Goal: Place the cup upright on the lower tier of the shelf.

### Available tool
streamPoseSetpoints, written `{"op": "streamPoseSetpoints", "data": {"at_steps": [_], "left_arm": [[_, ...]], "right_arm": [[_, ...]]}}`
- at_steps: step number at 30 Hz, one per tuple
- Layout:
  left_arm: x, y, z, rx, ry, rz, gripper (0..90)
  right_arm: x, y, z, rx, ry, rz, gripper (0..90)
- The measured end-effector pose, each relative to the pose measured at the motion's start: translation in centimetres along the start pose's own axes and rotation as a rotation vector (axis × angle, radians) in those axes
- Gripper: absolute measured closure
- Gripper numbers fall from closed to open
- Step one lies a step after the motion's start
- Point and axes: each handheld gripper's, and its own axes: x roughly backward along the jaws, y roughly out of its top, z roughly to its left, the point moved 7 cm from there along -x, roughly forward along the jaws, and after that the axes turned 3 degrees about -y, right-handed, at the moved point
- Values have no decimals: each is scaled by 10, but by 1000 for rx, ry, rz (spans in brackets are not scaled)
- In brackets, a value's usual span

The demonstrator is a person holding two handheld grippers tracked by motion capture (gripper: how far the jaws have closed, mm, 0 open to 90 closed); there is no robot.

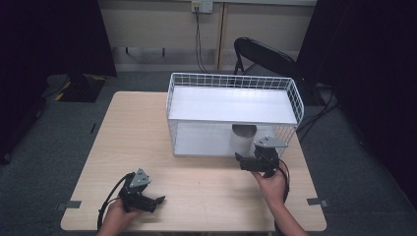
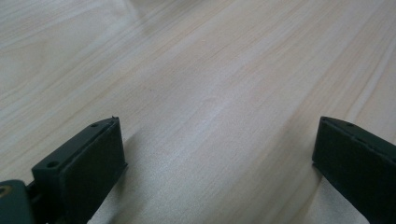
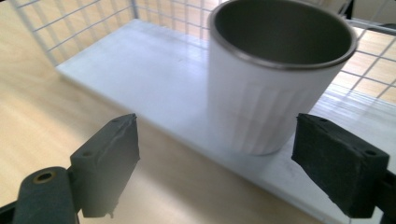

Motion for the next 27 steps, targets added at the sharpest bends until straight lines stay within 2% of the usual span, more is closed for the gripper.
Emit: {"op": "streamPoseSetpoints", "data": {"at_steps": [3,10,17,27], "left_arm": [[0,0,0,0,1,-1,16],[-1,0,0,-2,-2,3,6],[-1,0,0,0,-3,3,6],[-1,0,0,0,-3,3,6]], "right_arm": [[9,-8,5,2,46,3,135],[22,-22,4,18,88,28,136],[28,-32,-3,45,100,36,137],[33,-44,-9,73,93,47,138]]}}
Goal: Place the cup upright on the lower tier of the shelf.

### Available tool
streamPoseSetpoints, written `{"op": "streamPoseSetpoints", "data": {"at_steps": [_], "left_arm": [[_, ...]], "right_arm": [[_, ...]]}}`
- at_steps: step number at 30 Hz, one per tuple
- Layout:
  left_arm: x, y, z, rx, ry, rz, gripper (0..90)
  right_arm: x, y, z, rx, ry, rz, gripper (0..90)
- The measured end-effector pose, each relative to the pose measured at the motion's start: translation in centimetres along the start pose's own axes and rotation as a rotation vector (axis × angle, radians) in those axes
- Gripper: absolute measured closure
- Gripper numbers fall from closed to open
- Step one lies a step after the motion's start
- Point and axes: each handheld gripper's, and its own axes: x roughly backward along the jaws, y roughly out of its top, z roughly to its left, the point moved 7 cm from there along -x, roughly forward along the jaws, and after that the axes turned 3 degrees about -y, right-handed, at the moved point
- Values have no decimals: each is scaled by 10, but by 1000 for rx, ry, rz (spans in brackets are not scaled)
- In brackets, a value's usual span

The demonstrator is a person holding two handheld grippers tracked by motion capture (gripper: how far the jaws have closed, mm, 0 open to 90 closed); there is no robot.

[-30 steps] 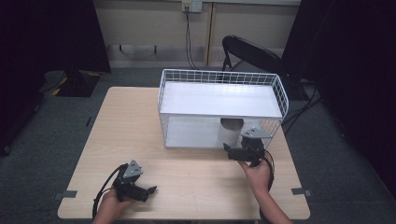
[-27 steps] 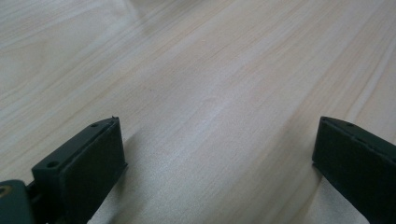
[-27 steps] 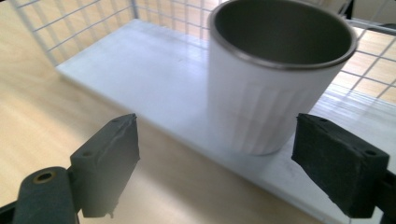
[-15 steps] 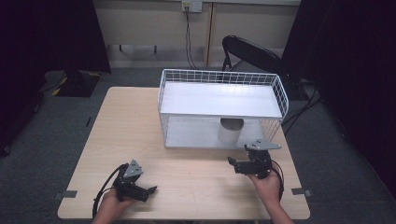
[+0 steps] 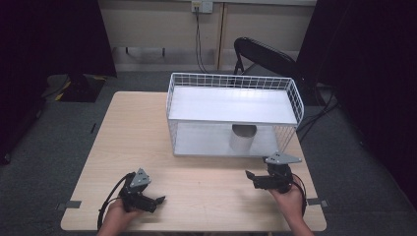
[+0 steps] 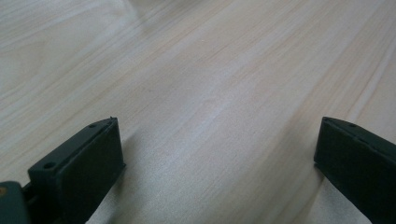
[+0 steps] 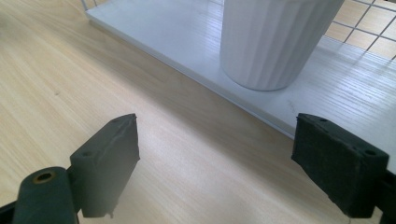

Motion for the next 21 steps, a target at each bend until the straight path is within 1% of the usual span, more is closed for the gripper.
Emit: {"op": "streamPoseSetpoints", "data": {"at_steps": [6,15,17,21], "left_arm": [[0,0,0,0,0,0,6],[0,0,0,-3,1,1,6],[0,0,0,0,0,0,6],[0,0,0,0,0,0,6]], "right_arm": [[3,-10,-4,19,5,12,135],[6,-28,-13,27,0,41,133],[6,-32,-14,31,3,51,133],[4,-42,-16,53,4,86,131]]}}
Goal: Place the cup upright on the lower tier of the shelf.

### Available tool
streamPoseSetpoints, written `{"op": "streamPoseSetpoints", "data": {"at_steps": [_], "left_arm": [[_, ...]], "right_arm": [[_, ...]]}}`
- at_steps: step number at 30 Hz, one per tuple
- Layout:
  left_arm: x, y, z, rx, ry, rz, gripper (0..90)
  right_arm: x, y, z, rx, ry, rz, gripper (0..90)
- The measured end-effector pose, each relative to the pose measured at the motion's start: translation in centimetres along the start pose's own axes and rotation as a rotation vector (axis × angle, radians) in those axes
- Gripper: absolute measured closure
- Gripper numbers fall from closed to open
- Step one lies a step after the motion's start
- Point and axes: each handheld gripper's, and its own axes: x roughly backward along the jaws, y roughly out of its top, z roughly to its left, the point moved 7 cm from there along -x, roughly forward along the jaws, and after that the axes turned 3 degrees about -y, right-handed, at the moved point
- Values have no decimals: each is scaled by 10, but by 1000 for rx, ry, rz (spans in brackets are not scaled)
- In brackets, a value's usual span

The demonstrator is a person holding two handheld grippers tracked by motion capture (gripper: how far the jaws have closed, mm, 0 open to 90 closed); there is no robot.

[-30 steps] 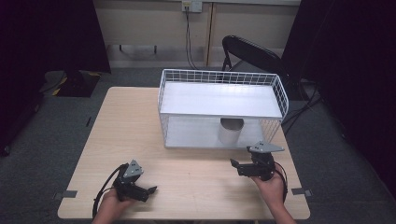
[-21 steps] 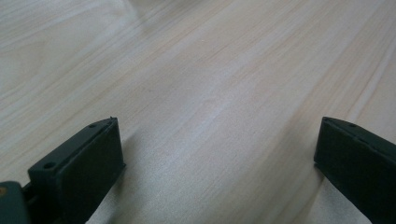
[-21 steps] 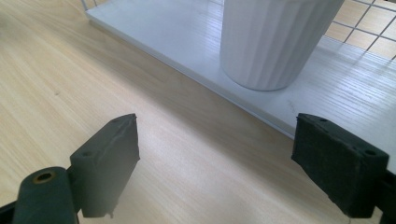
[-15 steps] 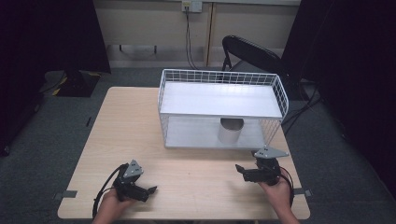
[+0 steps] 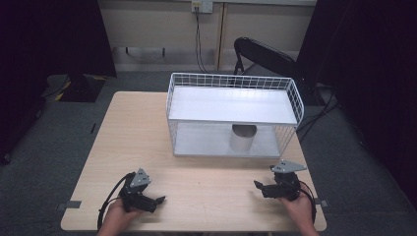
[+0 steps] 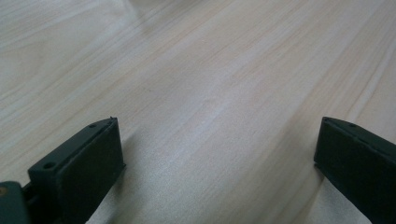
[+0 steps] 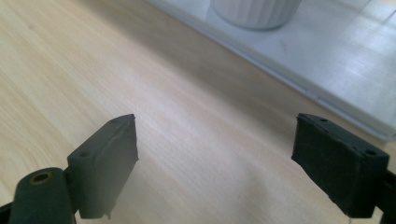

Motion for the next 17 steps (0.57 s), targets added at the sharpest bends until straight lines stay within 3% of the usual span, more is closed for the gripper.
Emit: {"op": "streamPoseSetpoints", "data": {"at_steps": [12,17], "left_arm": [[0,0,0,-2,0,1,6],[0,0,0,0,0,0,5]], "right_arm": [[-10,-22,1,14,44,93,125],[-12,-26,0,13,59,101,119]]}}
